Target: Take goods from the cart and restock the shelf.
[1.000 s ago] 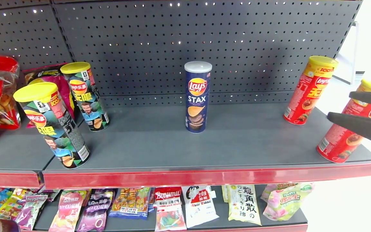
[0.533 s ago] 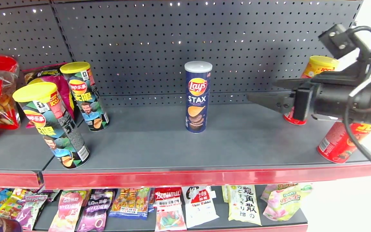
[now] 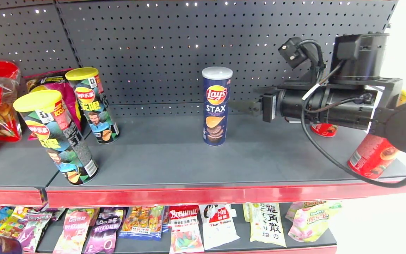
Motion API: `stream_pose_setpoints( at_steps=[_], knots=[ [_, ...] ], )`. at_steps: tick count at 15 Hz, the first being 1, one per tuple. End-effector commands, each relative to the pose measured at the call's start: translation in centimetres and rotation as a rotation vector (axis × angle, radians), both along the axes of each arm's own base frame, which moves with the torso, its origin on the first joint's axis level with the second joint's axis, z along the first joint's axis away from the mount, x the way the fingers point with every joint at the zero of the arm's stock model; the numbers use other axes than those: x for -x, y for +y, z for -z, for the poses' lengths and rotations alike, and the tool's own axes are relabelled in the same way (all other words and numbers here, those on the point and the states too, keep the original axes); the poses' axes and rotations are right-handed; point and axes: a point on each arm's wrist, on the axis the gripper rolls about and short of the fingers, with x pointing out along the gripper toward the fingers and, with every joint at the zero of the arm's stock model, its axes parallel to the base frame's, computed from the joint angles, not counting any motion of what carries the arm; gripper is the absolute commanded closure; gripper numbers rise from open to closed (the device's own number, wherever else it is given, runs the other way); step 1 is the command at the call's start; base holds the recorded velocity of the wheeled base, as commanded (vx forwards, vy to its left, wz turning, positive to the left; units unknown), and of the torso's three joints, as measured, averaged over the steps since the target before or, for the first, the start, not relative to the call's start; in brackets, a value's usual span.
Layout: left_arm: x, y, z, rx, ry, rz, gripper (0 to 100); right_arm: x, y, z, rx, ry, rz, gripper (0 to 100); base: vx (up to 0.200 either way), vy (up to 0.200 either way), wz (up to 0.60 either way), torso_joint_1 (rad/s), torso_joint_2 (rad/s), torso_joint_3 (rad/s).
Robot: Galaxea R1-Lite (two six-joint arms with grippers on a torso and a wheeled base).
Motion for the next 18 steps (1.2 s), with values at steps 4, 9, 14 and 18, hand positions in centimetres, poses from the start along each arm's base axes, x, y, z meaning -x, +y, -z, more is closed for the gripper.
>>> stream_pose_setpoints(
  at_steps=[4,9,14,18],
  knots=[
    [-0.2,0.0,-0.1,-0.008,0.006,0.001,100,-2.6,2.1,2.1,0.028,0.034,0.02,0,0.0,0.0,0.0,0.0,0.0,0.0],
    [-0.2,0.0,0.0,-0.009,0.01,-0.006,100,-3.6,2.4,1.9,0.019,0.022,0.025,0,0.0,0.0,0.0,0.0,0.0,0.0],
    [-0.3,0.0,0.0,-0.009,0.01,-0.006,100,-3.9,3.6,1.0,-0.006,-0.009,-0.011,0,0.0,0.0,0.0,0.0,0.0,0.0],
    [-0.4,0.0,-0.2,-0.009,0.012,-0.006,100,-5.0,5.0,1.0,-0.015,-0.027,-0.027,0,0.0,0.0,0.0,0.0,0.0,0.0]
  ],
)
